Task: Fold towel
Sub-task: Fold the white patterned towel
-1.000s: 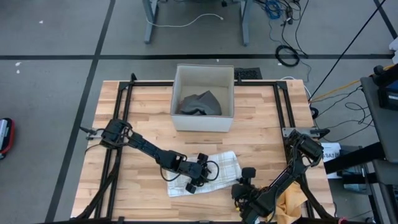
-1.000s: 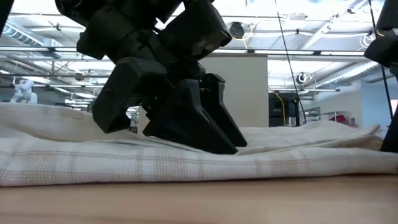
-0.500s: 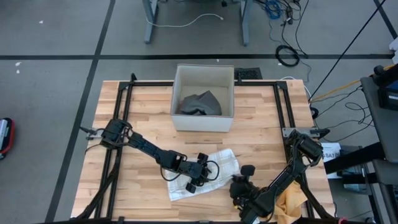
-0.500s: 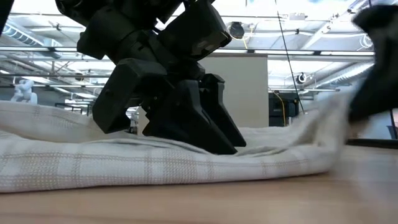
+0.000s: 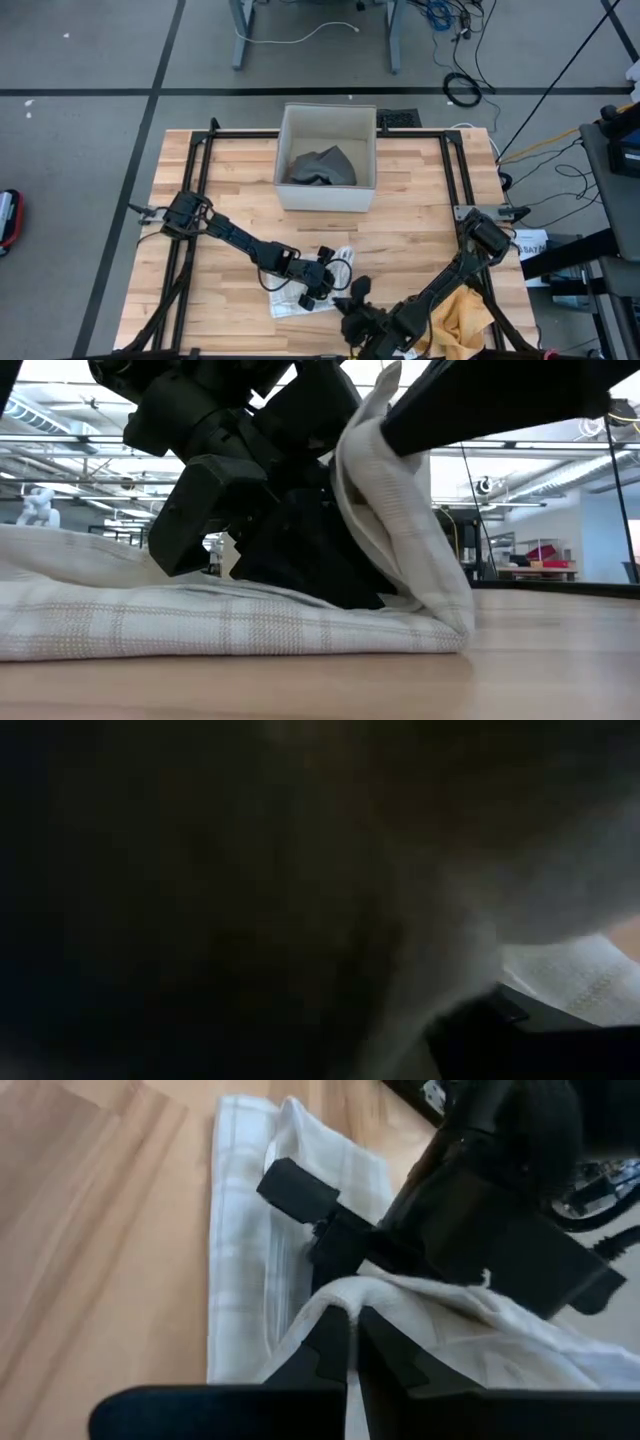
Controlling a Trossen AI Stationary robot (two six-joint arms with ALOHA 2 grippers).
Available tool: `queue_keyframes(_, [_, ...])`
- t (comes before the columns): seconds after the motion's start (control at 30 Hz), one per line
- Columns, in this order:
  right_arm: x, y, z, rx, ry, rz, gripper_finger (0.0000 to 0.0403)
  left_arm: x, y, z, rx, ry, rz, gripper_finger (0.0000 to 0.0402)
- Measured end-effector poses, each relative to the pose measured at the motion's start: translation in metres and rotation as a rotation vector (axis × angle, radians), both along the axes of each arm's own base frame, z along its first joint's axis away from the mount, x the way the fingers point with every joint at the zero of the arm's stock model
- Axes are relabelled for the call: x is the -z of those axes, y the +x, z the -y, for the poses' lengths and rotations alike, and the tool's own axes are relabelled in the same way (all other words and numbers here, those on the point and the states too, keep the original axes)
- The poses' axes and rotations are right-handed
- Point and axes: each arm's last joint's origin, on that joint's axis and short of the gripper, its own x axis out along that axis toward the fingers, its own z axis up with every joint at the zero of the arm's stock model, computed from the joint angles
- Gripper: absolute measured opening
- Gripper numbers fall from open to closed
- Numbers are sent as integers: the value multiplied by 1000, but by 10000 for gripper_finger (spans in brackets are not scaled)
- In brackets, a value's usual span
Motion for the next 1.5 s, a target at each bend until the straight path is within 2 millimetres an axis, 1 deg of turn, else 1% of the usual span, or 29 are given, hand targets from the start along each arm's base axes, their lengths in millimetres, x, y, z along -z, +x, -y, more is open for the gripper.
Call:
queue_keyframes(0.13, [6,1,2,2,9,-24,0,-7,-3,4,6,7,5,215])
queue_keyframes(0.27, [6,-1,-2,-7,14,-22,0,-26,-10,11,9,47,44,215])
queue_keyframes(0.37, [6,-3,-3,-13,14,-24,0,-37,-18,14,7,112,37,215])
queue_keyframes(0.53, [7,-4,-5,-27,27,-41,0,-53,-36,18,-29,200,-21,215])
queue_keyframes(0.63, [7,-5,-6,-36,22,-47,0,-57,-49,21,-51,211,-99,215])
queue_keyframes(0.8, [7,-5,-7,-74,25,-82,0,-49,-66,19,-123,233,-264,215])
queue_keyframes(1.03, [6,5,-2,-136,23,-109,0,-48,-71,26,-139,212,-282,215])
queue_keyframes(1.13, [4,10,-2,-171,26,-105,0,-43,-69,24,-155,211,-294,215])
queue_keyframes(1.27, [5,20,1,-225,74,-109,1,-31,-62,15,-198,217,-329,215])
queue_keyframes(1.4, [16,29,3,-259,84,-122,2,-25,-57,9,-206,201,-349,215])
queue_keyframes(1.5, [22,34,6,-254,92,-121,3,-25,-56,9,-204,191,-342,215])
